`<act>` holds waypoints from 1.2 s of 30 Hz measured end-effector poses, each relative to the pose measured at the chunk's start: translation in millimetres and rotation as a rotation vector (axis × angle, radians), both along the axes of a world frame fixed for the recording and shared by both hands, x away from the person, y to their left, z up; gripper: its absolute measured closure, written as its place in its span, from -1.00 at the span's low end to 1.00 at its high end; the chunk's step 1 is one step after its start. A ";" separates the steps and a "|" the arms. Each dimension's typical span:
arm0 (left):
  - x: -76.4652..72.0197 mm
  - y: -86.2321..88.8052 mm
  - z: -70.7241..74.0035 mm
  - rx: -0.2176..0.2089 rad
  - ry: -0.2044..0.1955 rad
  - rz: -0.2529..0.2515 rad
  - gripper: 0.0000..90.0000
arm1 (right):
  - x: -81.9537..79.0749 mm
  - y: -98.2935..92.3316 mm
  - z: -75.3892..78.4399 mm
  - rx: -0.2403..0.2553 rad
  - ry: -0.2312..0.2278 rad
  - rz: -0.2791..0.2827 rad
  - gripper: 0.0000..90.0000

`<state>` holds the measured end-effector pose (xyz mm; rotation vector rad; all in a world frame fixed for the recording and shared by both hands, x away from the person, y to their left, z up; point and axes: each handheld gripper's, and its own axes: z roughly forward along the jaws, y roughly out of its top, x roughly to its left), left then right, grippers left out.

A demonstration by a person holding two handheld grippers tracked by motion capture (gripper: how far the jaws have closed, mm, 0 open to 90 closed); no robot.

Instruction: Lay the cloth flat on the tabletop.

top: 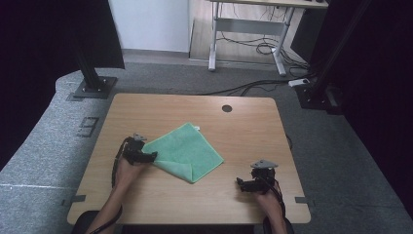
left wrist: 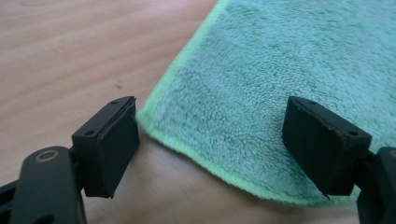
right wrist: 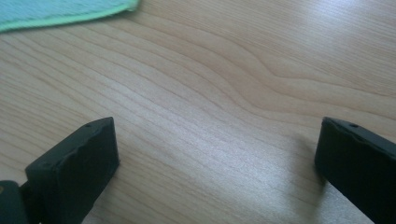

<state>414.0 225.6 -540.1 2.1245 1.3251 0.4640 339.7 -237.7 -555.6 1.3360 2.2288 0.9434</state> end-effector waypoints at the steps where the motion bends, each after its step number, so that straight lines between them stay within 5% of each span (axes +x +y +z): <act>1: -5.1 -2.0 -0.5 -0.002 -0.005 -0.011 -0.58 | 0.0 0.7 0.4 0.003 0.004 -0.001 -1.00; 8: -44.8 -24.7 -3.9 -0.018 -0.032 -0.088 -0.60 | -0.9 9.4 5.3 0.024 0.012 0.013 -0.99; 14: -67.2 -35.9 4.7 -0.063 0.011 -0.201 -0.65 | -0.8 19.9 8.6 0.029 0.016 0.038 -0.97; 19: -56.2 -19.7 23.2 -0.068 -0.027 -0.168 -0.64 | 2.5 33.5 17.2 0.068 0.009 0.057 -0.97; 25: -42.7 -11.3 14.2 -0.004 -0.016 -0.149 -0.64 | 11.2 55.7 19.2 0.057 0.006 0.080 -0.97; 28: -45.8 -9.8 3.9 0.026 -0.003 -0.147 -0.64 | 17.4 66.0 14.1 0.029 0.019 0.081 -0.96; 36: -64.7 -6.5 -3.4 -0.015 -0.025 -0.142 -0.63 | 33.4 76.9 6.4 -0.058 0.018 0.081 -0.98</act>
